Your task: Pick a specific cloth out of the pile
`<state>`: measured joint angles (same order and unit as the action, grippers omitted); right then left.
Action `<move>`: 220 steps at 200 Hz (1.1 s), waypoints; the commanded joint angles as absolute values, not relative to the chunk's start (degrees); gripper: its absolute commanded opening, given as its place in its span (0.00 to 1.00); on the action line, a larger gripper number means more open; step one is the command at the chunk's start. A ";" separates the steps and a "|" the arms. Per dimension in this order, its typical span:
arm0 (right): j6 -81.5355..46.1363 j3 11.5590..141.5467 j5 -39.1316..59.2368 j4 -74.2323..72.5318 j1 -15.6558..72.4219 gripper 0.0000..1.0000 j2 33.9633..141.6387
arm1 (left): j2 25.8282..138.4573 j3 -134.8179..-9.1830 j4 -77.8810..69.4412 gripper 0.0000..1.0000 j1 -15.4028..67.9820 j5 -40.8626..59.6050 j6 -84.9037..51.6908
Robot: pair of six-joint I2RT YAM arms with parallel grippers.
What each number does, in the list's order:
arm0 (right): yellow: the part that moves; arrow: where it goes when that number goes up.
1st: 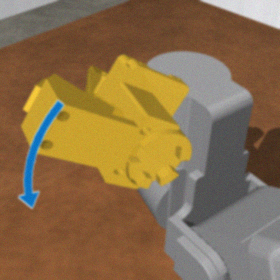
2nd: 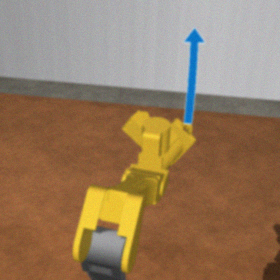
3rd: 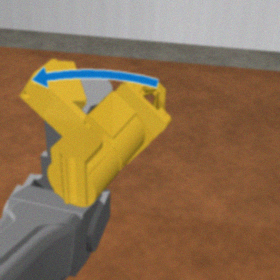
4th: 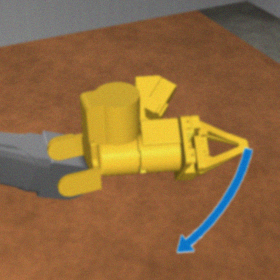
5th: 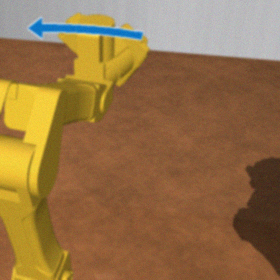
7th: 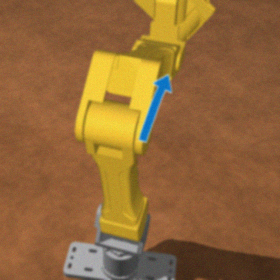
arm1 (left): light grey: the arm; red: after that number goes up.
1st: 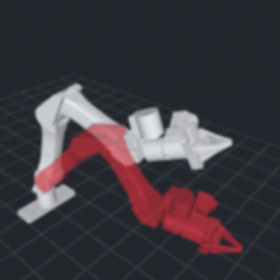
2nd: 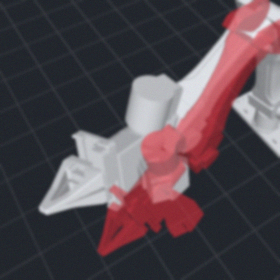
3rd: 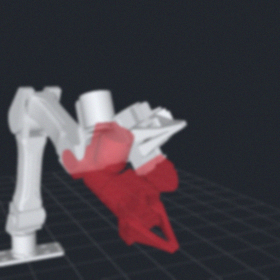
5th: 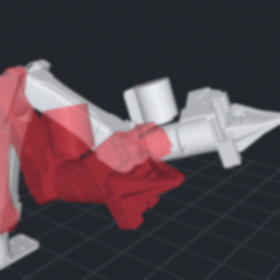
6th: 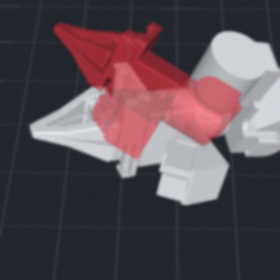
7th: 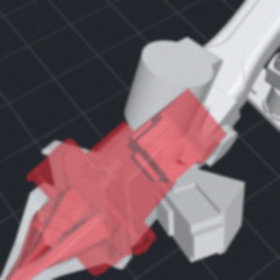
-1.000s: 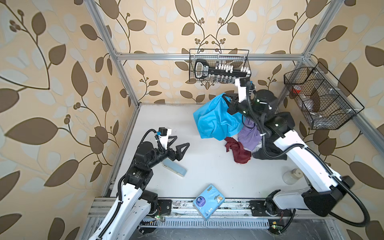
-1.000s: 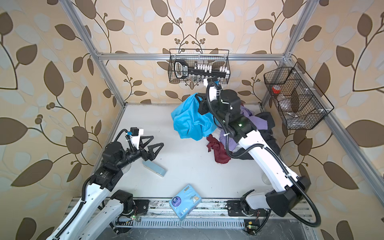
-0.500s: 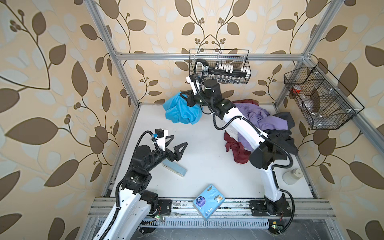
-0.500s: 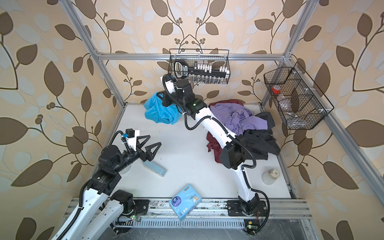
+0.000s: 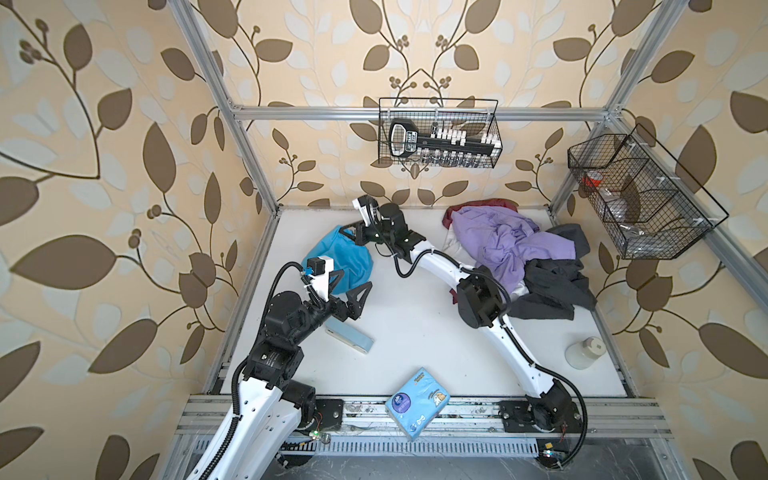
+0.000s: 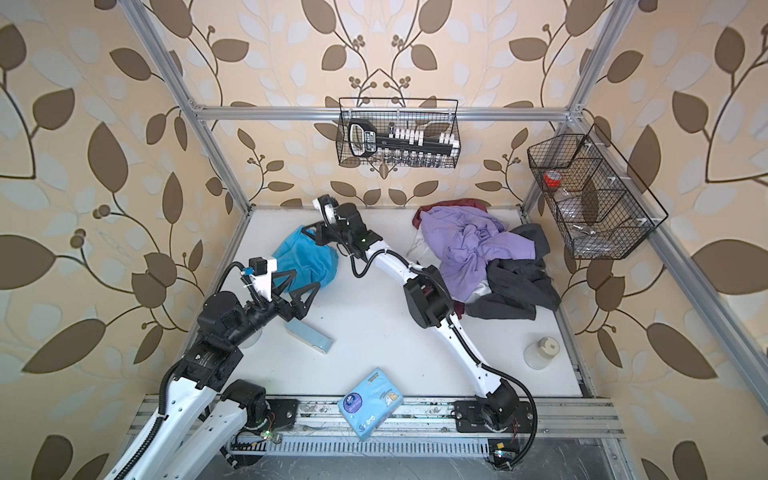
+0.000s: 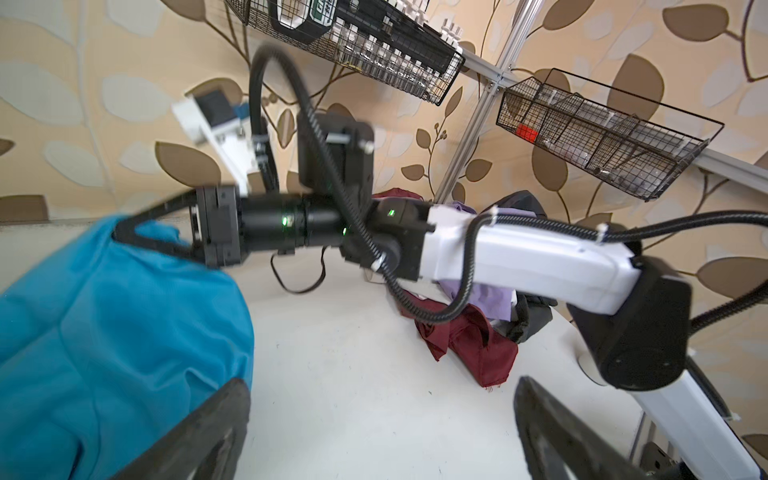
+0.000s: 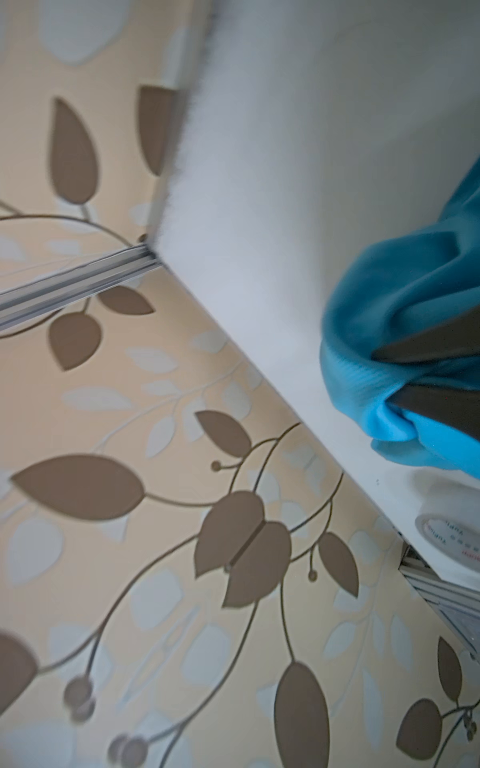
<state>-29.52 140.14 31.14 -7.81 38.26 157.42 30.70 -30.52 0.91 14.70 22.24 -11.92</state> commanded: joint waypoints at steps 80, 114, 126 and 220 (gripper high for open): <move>-25.54 130.29 31.31 -5.55 38.67 0.98 148.88 | 30.87 -30.41 -1.58 0.99 15.29 21.44 -10.82; -17.98 122.63 20.41 2.74 38.54 0.99 137.43 | 30.50 -30.43 -1.32 0.99 15.38 21.53 -10.81; -15.56 120.60 14.79 7.81 38.44 1.00 133.82 | 30.43 -30.51 -1.16 0.99 15.46 21.66 -10.82; -8.75 76.28 -2.82 9.15 33.92 1.00 95.28 | 30.37 -30.65 1.56 0.99 16.59 17.49 -9.02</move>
<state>-11.66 85.56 4.25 8.36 34.98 103.37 30.72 -30.33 1.32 15.79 20.45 -11.27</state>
